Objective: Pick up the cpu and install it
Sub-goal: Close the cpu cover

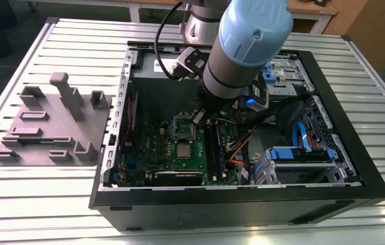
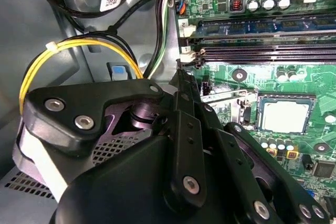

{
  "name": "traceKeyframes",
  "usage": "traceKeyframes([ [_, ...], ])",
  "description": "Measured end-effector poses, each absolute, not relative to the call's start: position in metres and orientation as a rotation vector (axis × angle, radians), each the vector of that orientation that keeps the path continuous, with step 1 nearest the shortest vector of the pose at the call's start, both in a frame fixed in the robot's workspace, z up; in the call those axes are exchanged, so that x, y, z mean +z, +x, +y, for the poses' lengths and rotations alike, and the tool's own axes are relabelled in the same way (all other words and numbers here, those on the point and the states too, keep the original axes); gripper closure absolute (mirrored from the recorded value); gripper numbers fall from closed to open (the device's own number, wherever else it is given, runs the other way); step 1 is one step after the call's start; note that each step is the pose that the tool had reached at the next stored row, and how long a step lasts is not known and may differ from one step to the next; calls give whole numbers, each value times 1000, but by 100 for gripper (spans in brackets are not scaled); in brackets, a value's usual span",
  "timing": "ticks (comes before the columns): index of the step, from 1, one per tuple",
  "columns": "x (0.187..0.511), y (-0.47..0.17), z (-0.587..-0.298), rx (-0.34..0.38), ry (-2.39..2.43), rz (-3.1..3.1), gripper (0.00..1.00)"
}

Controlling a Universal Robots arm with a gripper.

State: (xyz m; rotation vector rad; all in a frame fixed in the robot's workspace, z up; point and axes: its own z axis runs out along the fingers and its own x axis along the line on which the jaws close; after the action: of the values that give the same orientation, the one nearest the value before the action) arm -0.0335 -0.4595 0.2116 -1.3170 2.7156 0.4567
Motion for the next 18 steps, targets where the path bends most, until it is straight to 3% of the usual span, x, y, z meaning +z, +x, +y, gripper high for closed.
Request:
traceKeyframes([
  [18, 200, -37, -455, 472, -1314, 2708, 90],
])
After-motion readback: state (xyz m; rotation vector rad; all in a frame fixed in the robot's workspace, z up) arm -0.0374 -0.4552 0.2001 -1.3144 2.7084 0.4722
